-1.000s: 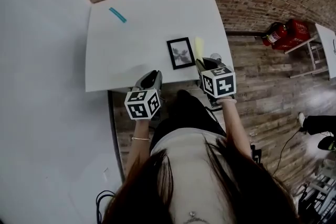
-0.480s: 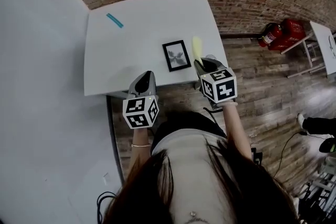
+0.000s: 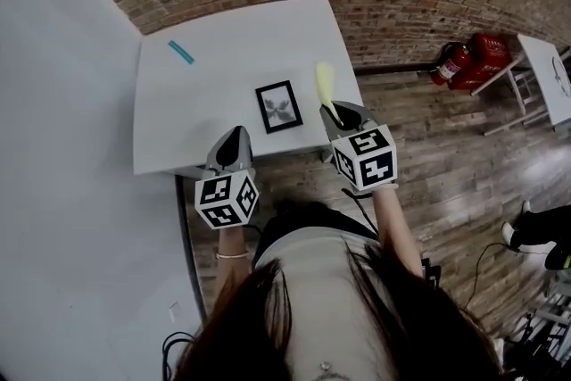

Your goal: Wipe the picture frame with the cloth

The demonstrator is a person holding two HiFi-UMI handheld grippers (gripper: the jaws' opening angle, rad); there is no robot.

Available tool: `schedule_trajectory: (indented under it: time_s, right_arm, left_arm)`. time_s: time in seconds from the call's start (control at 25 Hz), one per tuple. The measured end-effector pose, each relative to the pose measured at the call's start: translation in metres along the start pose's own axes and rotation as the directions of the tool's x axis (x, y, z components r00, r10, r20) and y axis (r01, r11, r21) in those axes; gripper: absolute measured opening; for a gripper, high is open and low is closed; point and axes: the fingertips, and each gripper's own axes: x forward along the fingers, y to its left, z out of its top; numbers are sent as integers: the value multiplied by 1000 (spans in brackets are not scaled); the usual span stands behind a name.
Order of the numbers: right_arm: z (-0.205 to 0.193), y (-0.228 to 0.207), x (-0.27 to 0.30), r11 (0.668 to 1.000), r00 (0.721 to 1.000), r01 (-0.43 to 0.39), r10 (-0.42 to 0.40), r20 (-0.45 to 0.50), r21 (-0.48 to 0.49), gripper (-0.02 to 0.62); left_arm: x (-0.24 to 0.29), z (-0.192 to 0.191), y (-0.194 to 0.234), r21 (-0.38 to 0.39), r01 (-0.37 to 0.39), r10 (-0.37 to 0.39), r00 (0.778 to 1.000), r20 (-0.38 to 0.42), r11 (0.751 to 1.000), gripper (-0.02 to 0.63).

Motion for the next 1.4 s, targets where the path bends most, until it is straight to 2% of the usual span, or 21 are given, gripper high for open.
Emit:
schedule_trajectory:
  time_s: [0.24,0.4,0.6,0.88,1.08,1.4]
  right_arm:
    - [5,-25,-35,999,993,-8,4,116,32,40]
    - [18,-37,-52,999,979,-23,17,205,30,40]
    - [32,-50,-70,998,948,-55,47,315,16,40]
    - [57,-67,-94,998,887,-61,44,459,22,38]
    - [75,-73,-106,999,853,-52,45,520,-1,38]
    - [101,-70,-111,998,822,-40,57,567,-41,40]
  left_arm:
    - [-5,5,-37,42,-25,24,999,25,999,0]
    - [-2,19,-57,85,-36,31,998,62,996,0]
    - [1,41,-82,141,-51,34,992,123,989,0]
    - [-5,69,-116,208,-82,36,976,214,975,0]
    - [-7,88,-131,240,-102,38,965,259,965,0]
    - [-6,109,-127,269,-128,45,955,294,954,0]
